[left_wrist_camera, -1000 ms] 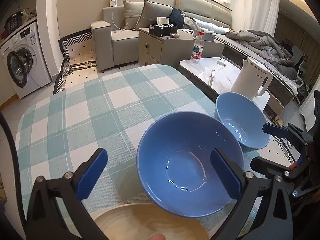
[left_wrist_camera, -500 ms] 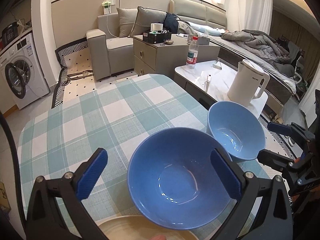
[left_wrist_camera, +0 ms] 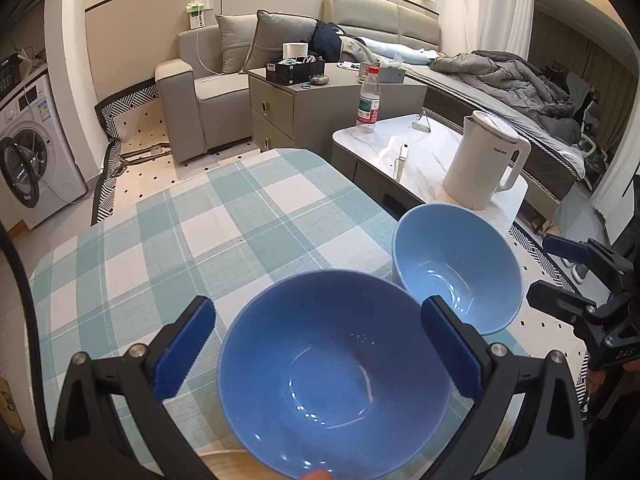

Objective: Organize plates and bowls
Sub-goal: 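Move both open tools to the rim of the third blue bowl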

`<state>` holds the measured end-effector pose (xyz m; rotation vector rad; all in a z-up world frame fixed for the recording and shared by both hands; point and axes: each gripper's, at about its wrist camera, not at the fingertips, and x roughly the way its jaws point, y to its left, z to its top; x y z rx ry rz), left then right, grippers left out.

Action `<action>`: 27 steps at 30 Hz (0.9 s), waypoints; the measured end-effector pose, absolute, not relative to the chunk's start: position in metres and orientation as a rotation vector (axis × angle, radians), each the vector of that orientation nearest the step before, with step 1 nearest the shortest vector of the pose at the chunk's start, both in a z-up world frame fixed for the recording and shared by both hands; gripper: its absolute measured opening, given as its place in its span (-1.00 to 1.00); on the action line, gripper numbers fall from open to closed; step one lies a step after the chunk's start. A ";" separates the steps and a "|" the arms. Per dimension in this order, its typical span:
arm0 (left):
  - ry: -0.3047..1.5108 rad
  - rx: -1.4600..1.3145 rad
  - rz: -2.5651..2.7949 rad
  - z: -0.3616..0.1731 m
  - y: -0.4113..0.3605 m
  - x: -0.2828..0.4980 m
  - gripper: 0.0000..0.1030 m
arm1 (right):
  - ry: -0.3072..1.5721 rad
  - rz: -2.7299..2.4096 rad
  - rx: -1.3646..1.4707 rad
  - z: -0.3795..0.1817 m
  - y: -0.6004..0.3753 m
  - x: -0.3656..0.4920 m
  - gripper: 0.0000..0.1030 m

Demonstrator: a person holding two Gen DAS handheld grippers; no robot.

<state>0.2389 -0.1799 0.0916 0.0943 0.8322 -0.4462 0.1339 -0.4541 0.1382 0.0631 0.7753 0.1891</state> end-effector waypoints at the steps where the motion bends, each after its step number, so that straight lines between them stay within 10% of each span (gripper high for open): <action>1: 0.832 0.095 -0.450 0.092 -0.182 0.240 1.00 | 0.777 0.186 0.065 0.138 -0.457 0.134 0.99; 27: 0.860 0.139 -0.505 0.082 -0.225 0.257 1.00 | 0.826 0.168 0.085 0.116 -0.474 0.141 0.99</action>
